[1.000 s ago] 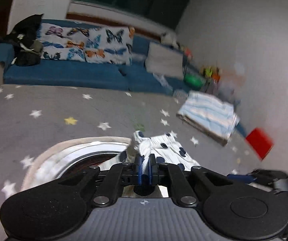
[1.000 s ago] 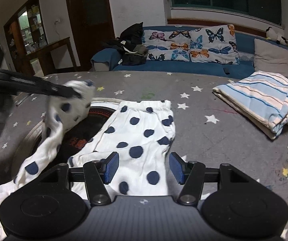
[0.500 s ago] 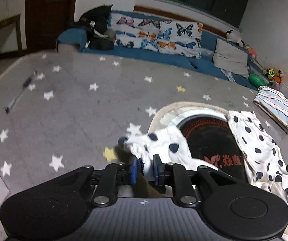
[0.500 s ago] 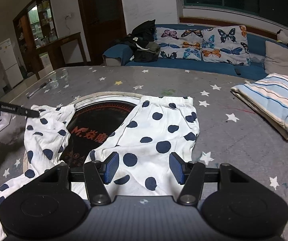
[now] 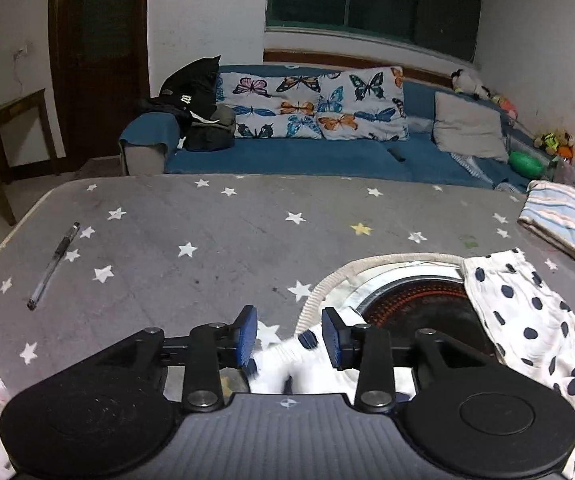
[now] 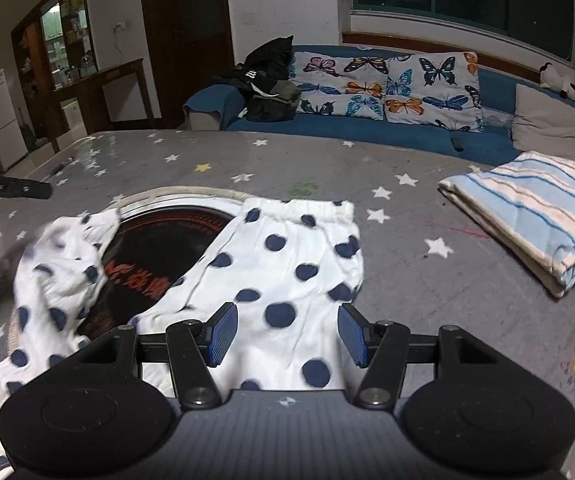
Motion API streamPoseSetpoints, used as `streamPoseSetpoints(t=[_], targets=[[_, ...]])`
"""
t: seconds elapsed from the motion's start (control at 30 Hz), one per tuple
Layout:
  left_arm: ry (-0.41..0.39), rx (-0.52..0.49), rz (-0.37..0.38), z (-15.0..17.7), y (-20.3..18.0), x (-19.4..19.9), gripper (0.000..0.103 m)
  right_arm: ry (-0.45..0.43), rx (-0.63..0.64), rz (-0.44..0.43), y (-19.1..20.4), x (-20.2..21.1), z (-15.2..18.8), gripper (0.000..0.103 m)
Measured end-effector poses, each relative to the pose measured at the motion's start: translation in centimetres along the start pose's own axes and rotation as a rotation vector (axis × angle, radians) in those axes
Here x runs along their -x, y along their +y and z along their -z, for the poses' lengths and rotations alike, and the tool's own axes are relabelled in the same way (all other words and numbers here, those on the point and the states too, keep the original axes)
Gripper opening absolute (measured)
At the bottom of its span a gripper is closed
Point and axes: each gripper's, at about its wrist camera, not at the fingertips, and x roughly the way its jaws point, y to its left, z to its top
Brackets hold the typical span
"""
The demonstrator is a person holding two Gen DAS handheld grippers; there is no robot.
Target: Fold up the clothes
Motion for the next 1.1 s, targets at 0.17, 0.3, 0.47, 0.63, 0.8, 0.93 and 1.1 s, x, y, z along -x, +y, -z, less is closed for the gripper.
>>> streamPoseSetpoints(t=[0.17,0.3,0.47,0.63,0.8,0.93,1.1], targets=[[0.076,-0.016,0.160,-0.4,-0.9,-1.0,0.031,-0.005,0.030,0.006,-0.4,-1.7,-1.7,0.057],[0.202,-0.033,0.205,0.6,-1.9,-4.5,0.021,0.003,0.058,0.001,-0.3,-3.9,-2.6,0.057],[0.247,-0.062,0.209,1.0,-2.4,-7.5,0.020,0.038,0.089,-0.013,0.3,-6.7,-3.0,0.057],[0.192,-0.135,0.177,0.5,-2.8,-9.3,0.022,0.047,0.128,0.028,0.4,-8.7,-2.8,0.057],[0.118,-0.207,0.160,-0.6,-3.8,-11.1,0.021,0.030,0.139,0.104,0.1,-9.9,-3.3,0.057],[0.052,-0.244,0.095,-1.6,-4.2,-12.7,0.021,0.020,0.093,0.093,-1.1,-10.7,-3.9,0.063],[0.028,-0.221,0.097,-2.7,-3.3,-14.4,0.021,-0.010,0.103,0.087,-1.5,-10.4,-3.2,0.063]])
